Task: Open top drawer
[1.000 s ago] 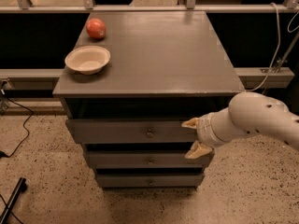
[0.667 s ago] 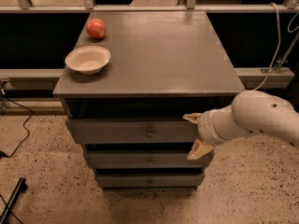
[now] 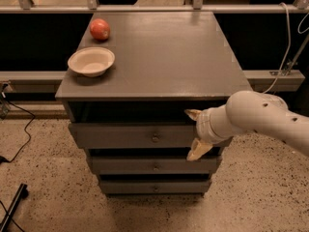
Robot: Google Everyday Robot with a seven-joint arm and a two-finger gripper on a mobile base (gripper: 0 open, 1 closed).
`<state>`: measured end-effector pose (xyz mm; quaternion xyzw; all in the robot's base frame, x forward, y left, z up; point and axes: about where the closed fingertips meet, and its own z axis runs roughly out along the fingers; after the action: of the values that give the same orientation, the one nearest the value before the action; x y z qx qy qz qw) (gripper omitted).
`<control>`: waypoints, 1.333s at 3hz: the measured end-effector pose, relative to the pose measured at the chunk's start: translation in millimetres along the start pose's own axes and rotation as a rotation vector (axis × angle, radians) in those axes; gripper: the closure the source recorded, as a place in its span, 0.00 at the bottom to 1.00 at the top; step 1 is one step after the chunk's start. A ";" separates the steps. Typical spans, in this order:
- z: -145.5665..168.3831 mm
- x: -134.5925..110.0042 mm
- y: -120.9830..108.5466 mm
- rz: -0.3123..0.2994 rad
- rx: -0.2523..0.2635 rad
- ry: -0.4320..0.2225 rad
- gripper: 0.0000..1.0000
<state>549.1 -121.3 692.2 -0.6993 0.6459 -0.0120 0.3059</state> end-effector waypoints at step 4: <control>41.8 0.2 -2.7 0.023 -0.060 0.012 0.55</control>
Offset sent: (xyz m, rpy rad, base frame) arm 0.0294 0.0142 -0.0361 -0.0005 0.0496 -0.0226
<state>568.7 -104.4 659.4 -0.7006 0.6559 0.0066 0.2809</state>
